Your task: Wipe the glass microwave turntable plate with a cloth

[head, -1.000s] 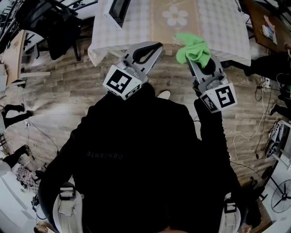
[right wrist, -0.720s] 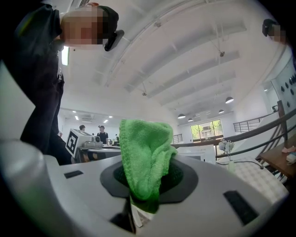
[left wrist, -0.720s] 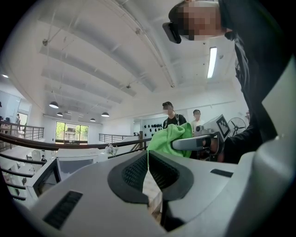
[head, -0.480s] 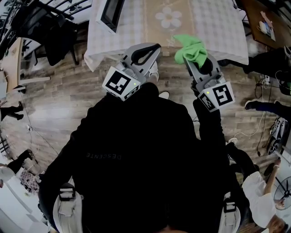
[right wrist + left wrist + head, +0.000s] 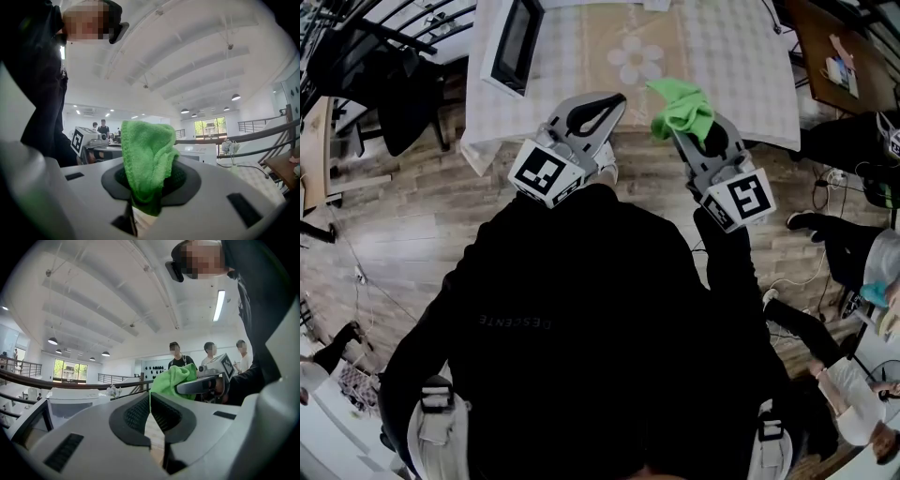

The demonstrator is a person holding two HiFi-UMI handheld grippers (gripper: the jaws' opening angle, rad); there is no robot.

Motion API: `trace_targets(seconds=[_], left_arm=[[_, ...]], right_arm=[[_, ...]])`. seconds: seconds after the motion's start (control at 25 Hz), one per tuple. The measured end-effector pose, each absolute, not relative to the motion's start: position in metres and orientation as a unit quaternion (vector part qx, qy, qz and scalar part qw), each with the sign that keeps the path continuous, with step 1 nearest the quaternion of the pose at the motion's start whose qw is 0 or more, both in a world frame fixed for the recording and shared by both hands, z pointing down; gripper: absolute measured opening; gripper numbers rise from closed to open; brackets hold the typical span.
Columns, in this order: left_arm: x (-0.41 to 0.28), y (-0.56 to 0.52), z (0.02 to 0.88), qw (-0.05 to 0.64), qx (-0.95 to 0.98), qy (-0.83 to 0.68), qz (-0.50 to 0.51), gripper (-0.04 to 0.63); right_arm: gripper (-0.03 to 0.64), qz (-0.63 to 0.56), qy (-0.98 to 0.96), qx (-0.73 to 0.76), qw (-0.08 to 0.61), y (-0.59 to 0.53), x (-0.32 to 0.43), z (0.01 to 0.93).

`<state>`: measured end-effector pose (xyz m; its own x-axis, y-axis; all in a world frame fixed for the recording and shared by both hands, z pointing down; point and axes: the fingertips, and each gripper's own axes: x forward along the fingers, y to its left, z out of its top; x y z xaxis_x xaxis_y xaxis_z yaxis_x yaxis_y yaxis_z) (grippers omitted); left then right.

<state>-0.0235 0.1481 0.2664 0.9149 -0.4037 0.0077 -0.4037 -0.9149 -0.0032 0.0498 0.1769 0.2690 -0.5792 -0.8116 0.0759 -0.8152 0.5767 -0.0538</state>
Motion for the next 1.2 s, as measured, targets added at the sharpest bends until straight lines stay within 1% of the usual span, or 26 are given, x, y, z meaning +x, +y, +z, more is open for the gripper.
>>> trace_targets(seconds=[0.56, 0.96, 1.2], left_arm=[[-0.011, 0.017, 0.273, -0.026, -0.979, 0.203, -0.014, 0.023], [-0.012, -0.068, 0.291, -0.037, -0.979, 0.202, -0.017, 0.023], [-0.023, -0.095, 0.305, -0.046, -0.971, 0.233, -0.025, 0.023]], right_arm=[[0.115, 0.087, -0.89, 0.445, 0.043, 0.046, 0.058, 0.281], [0.117, 0.114, -0.883, 0.449, 0.076, -0.031, 0.064, 0.306], [0.117, 0.131, -0.887, 0.43, 0.106, -0.057, 0.061, 0.328]])
